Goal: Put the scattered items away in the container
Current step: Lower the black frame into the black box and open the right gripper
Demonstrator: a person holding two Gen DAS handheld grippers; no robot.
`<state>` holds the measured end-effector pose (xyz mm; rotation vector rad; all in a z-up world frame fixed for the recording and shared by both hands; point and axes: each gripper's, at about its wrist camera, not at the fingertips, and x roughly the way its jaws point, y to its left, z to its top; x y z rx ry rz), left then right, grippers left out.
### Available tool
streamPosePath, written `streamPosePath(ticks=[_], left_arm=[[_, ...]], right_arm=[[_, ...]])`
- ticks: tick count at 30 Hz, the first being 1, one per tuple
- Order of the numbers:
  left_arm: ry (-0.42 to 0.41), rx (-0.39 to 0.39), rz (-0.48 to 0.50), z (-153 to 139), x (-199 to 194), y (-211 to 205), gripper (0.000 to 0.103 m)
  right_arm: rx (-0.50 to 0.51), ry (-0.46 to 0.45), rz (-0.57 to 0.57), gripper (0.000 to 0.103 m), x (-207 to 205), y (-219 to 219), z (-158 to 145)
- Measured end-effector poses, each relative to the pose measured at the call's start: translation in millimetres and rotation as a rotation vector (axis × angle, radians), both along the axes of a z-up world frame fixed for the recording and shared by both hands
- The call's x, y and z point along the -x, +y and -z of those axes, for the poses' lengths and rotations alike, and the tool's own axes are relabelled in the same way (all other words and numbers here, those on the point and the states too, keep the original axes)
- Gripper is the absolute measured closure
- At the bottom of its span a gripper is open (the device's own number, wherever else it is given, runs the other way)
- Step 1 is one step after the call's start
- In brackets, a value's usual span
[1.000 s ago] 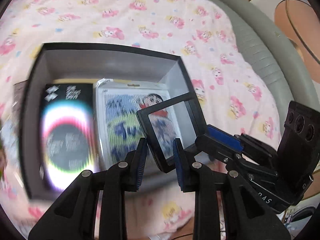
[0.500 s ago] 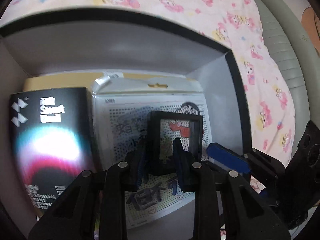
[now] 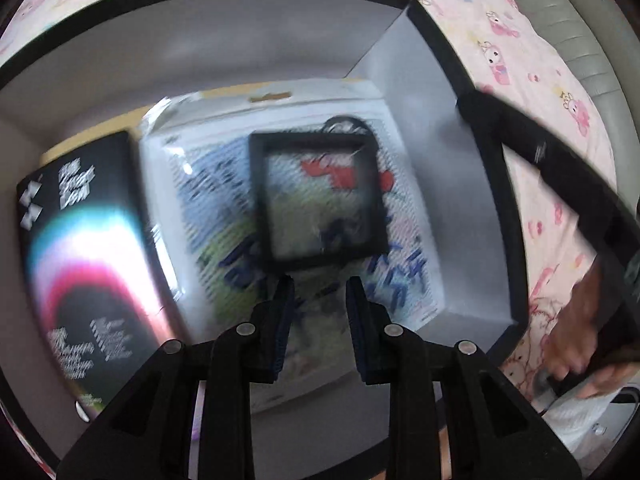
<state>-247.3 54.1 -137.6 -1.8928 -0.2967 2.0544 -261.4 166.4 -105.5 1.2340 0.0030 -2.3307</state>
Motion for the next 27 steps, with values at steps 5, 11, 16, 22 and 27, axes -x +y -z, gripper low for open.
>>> streamPosePath(ticks=[5, 11, 16, 22, 27], left_arm=[[0.013, -0.044, -0.035, 0, 26, 6, 0.078], [0.067, -0.154, -0.155, -10, 41, -10, 0.077], [0.189, -0.073, -0.243, -31, 26, -35, 0.077], [0.193, -0.071, -0.354, -18, 32, -62, 0.077], [0.192, -0.086, -0.375, -3, 52, -59, 0.076]], right_arm=[[0.037, -0.016, 0.029, 0.084, 6, 12, 10], [0.069, -0.008, 0.014, 0.084, 11, 12, 11], [0.065, 0.001, 0.009, 0.084, 11, 11, 12], [0.074, -0.003, 0.016, 0.084, 13, 12, 12], [0.125, -0.034, 0.028, 0.084, 16, 19, 12]])
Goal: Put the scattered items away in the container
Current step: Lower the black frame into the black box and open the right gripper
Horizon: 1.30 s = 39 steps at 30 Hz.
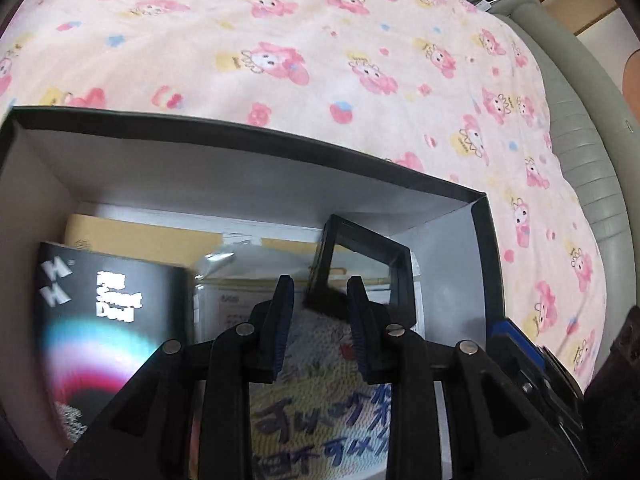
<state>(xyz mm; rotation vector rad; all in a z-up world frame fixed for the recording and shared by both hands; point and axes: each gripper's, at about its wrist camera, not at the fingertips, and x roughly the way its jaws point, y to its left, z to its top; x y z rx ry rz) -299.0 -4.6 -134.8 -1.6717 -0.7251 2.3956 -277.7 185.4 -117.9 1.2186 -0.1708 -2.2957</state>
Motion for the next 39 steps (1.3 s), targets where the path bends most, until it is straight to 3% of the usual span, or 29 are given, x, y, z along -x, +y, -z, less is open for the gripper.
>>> streamPosePath(ticks=[6, 12, 17, 24, 29, 39], left_arm=[[0.003, -0.051, 0.074, 2, 6, 31, 0.076], [0.025, -0.040, 0.030, -5, -1, 21, 0.076], [-0.003, -0.054, 0.056, -1, 4, 28, 0.076], [0.073, -0.040, 0.067, -32, -51, 33, 0.072], [0.080, -0.005, 0.052, -38, -88, 25, 0.071], [0.005, 0.069, 0.032, -38, -129, -6, 0.070]], right_arm=[[0.024, 0.023, 0.023, 0.084, -1, 11, -11], [0.017, 0.023, 0.081, 0.084, 5, 28, -14], [-0.015, -0.012, 0.065, 0.084, 8, 20, 0], [-0.040, 0.037, 0.055, 0.084, -2, 16, -12], [-0.033, 0.065, 0.000, 0.083, -20, 0, -21], [-0.084, 0.126, -0.067, 0.082, -57, -26, -35]])
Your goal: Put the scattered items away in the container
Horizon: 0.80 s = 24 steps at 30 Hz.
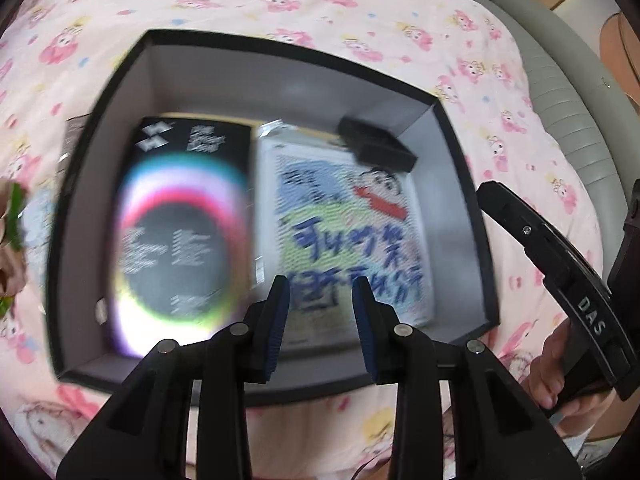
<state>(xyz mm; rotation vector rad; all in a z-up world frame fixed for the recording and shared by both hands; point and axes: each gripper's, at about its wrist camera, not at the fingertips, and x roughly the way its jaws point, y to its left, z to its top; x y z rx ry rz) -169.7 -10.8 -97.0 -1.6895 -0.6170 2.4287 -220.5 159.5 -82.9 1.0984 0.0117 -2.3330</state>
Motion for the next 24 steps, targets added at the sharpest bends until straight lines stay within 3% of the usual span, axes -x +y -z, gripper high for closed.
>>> streamPosePath(ticks=[5, 10, 17, 24], left_arm=[[-0.025, 0.034, -0.051, -1, -9, -21, 0.067], [-0.046, 0.074, -0.038, 0, -1, -34, 0.067], [-0.053, 0.103, -0.003, 2, 68, -49, 0.067], [-0.096, 0.110, 0.020, 36, 134, -45, 0.067]], right_arm=[[0.027, -0.091, -0.029, 0.082, -6, -8, 19], [0.010, -0.093, -0.112, 0.082, -13, -27, 20], [-0.024, -0.141, -0.183, 0.082, 39, -57, 4], [-0.005, -0.256, -0.137, 0.081, 83, -77, 32]])
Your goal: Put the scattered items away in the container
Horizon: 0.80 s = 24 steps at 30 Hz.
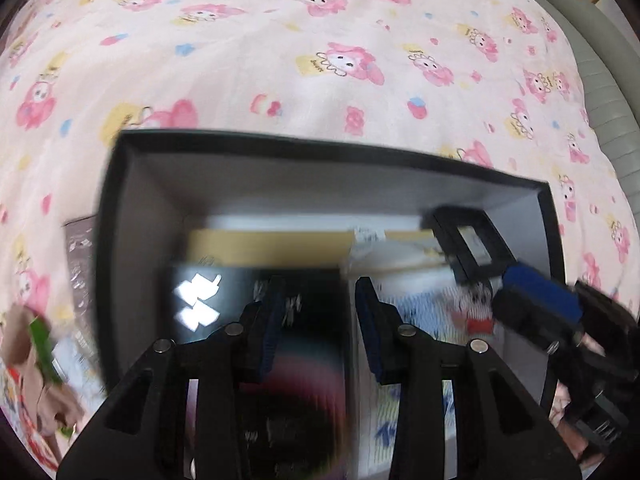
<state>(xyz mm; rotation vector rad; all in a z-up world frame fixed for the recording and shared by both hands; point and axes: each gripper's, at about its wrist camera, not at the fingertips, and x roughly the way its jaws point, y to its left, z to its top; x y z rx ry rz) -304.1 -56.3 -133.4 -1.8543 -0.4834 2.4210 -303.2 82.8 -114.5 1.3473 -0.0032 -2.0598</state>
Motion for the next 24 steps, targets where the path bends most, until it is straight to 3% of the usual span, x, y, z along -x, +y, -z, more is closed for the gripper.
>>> streamPosePath(ticks=[5, 8, 12, 16, 19, 22, 24], left_arm=[[0.016, -0.028, 0.021, 4, 10, 4, 0.067], [0.026, -0.149, 0.060, 2, 11, 10, 0.068], [0.046, -0.092, 0.061, 0, 16, 25, 0.067], [0.000, -0.127, 0.056, 13, 24, 35, 0.068], [0.030, -0.186, 0.086, 7, 26, 51, 0.068], [0.059, -0.189, 0.113, 5, 36, 72, 0.068], [0.052, -0.224, 0.129, 9, 43, 83, 0.075]], right_arm=[[-0.035, -0.033, 0.014, 0.081, 5, 2, 17], [-0.041, 0.003, 0.046, 0.081, -1, 10, 9], [-0.036, 0.114, 0.072, 0.081, -19, 31, -17], [-0.036, 0.164, 0.163, 0.070, -14, 67, -30], [-0.046, 0.174, 0.236, 0.070, -2, 93, -31], [-0.048, 0.168, 0.261, 0.070, 10, 105, -24], [-0.058, 0.151, 0.264, 0.070, 16, 107, -16]])
